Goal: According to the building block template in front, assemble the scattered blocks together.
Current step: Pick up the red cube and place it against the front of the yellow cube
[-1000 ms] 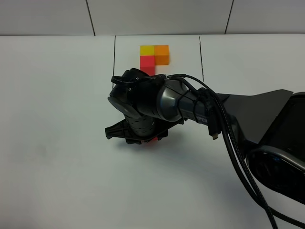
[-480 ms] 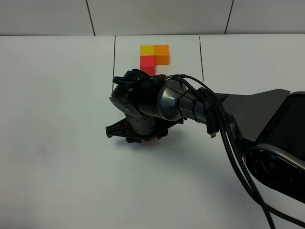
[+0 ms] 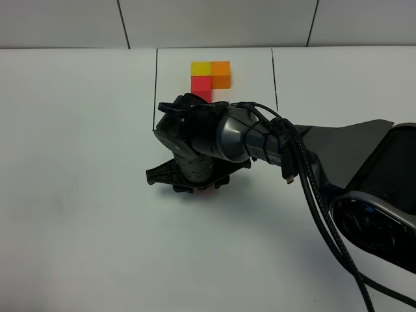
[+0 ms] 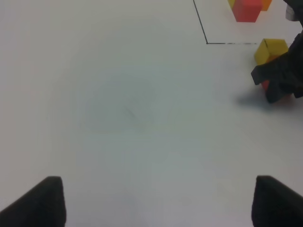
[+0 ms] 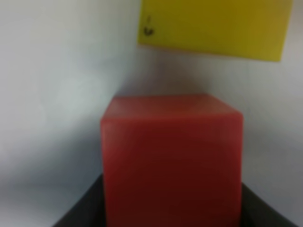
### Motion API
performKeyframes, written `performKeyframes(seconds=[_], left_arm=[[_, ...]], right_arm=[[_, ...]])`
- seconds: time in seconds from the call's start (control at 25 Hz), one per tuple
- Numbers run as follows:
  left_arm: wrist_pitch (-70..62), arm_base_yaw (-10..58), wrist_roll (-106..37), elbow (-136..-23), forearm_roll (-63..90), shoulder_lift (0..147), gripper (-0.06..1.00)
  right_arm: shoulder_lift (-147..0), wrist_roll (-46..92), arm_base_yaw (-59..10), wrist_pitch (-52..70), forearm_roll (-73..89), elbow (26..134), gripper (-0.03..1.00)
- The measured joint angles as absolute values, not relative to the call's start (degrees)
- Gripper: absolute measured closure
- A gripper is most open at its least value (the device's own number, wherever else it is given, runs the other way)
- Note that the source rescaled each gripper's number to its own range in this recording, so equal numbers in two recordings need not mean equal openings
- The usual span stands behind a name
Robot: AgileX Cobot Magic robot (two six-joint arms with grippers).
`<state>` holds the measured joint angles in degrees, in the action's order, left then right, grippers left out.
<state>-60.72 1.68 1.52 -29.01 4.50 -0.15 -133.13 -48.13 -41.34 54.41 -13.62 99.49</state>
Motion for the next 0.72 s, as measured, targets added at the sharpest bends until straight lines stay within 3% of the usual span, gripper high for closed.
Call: performKeyframes(seconds=[0.72], left_arm=[[-60.7,1.7,1.5,-29.0,4.5,-0.2,0.21]], right_arm=[[-133.4,-51.1,-40.2,53.2,-13.5,99.5,0.96]])
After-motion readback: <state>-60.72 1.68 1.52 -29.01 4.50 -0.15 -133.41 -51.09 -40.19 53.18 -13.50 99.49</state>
